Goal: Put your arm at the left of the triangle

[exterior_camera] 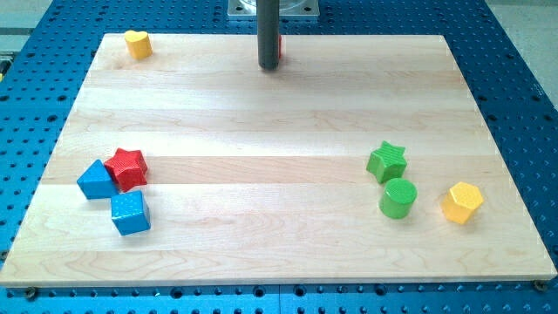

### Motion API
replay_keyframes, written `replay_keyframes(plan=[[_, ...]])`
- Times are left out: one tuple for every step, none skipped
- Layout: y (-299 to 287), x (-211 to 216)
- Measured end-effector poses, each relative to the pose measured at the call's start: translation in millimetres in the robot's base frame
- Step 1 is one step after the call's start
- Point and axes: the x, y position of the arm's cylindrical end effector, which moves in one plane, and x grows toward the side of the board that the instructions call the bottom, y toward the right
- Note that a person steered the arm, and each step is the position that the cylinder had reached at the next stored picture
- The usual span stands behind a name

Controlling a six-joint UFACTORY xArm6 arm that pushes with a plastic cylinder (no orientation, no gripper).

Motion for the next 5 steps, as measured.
replay_keyframes(plan=[[-21.4,-0.7],[-64.0,16.6],[-94.6,71.1],[-117.9,97.6],[-117.9,98.7]])
